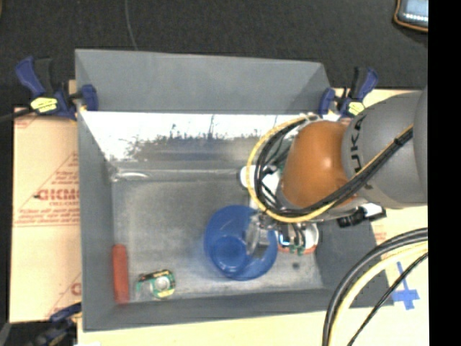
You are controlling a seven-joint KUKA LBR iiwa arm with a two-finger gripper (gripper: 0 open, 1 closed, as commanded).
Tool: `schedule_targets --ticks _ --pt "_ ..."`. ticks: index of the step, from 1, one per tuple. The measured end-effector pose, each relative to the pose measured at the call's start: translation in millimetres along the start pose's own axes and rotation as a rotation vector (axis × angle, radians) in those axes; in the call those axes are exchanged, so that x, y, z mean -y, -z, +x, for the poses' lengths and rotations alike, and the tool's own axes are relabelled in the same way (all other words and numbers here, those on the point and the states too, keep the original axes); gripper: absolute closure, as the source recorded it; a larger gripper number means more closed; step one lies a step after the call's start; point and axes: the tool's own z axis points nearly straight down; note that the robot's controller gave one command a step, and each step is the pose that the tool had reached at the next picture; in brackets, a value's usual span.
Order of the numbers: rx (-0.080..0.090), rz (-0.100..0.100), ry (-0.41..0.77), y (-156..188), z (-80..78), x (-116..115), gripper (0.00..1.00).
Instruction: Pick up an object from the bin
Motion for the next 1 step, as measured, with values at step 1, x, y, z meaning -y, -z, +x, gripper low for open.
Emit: schedule_targets --ticks 1 --pt "-0.008 -0.003 0.041 -33.9 -3.1 -36.1 1.00"
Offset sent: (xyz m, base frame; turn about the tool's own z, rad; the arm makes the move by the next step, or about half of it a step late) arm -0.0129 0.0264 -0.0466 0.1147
